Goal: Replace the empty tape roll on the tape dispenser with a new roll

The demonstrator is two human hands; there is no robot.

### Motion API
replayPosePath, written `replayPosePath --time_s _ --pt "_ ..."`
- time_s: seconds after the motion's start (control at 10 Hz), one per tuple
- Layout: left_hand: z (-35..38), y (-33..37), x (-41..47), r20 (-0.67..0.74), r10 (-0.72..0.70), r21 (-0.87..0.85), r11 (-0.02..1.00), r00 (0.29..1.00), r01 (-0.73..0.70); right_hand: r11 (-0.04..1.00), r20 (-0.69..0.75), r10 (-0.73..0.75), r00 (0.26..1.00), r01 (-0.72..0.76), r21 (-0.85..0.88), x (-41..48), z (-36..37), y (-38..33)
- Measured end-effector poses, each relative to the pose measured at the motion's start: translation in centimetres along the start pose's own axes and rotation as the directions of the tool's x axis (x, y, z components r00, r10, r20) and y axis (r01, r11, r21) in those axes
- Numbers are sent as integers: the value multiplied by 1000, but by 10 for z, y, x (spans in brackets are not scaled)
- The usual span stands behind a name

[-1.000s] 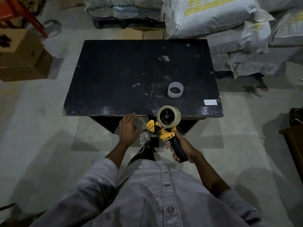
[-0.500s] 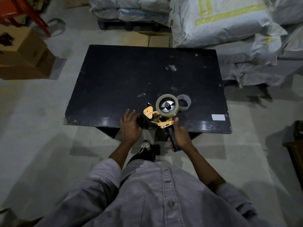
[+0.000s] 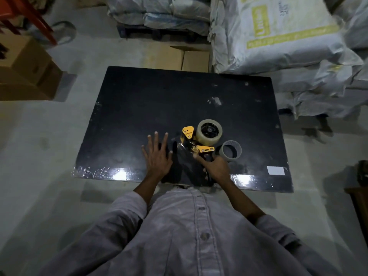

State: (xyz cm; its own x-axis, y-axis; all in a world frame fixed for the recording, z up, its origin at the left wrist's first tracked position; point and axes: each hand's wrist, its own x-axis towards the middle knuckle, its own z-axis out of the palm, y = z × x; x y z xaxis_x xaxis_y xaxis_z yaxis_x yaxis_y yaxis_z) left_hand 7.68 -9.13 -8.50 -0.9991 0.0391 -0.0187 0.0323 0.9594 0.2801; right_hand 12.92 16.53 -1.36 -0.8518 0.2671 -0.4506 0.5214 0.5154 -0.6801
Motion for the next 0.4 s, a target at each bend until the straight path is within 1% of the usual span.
replayPosePath --time_s 0.1,0.3,0.4 --pt "3 -7 9 11 2 15 1000 1000 -2 997 -90 43 995 -48 -56 19 8 4" --pt "9 -3 3 45 11 7 1000 999 -11 996 -43 -7 999 3 -92 29 6 11" --pt "2 3 4 31 8 -14 1000 999 -7 996 -145 2 989 -14 -83 26 3 5"
